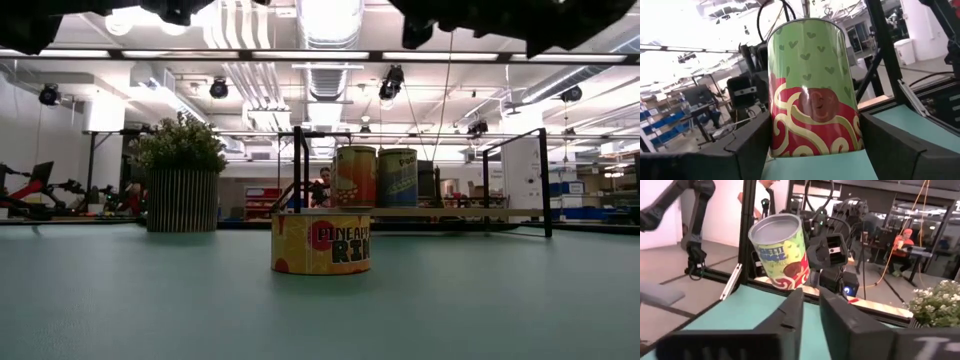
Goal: Pick and place cans onto a shelf
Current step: Put the green can on the shelf
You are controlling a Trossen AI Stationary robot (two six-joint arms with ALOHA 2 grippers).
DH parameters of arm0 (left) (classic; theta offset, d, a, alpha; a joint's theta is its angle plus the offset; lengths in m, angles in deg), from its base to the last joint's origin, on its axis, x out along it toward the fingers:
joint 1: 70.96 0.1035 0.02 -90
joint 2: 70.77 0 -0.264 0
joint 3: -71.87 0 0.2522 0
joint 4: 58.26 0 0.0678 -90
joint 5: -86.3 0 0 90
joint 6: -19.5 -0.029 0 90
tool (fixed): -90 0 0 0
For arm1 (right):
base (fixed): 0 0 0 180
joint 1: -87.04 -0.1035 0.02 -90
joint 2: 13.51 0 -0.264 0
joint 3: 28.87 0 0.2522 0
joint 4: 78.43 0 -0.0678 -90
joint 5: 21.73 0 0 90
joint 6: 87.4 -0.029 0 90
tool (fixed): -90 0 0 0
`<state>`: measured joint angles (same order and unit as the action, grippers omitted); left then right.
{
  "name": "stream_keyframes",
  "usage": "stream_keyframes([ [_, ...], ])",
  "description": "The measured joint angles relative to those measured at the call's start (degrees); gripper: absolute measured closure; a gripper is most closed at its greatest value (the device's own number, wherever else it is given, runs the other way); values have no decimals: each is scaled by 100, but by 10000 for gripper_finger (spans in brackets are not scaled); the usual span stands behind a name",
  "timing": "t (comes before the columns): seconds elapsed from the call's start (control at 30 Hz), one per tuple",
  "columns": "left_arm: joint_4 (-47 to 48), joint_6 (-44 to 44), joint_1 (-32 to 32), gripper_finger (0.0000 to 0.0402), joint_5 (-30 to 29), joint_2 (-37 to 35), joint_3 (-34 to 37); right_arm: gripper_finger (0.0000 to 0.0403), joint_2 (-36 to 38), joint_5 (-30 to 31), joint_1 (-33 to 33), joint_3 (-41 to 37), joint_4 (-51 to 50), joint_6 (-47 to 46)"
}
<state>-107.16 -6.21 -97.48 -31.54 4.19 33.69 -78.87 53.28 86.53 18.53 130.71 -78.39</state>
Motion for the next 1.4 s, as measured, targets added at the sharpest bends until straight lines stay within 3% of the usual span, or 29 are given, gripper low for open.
stream_keyframes([
  [0.3,241,412,3,137,-747,-1,208,205,-426,2,-63,985,-1199,510],
  [0.47,226,482,9,137,-766,-2,248,117,-420,-1,-102,1522,-2097,602],
  [0.63,227,485,76,137,-772,-2,185,62,-699,-2,-228,2003,-2511,604],
  [0.87,201,474,190,137,-769,248,91,44,-1492,15,-275,2886,-2911,706],
  [1.13,115,375,190,137,-967,332,-31,44,-2210,302,-258,4223,-4856,759],
  [1.4,141,369,190,137,-1050,339,5,44,-2700,310,-258,4943,-5548,835],
])
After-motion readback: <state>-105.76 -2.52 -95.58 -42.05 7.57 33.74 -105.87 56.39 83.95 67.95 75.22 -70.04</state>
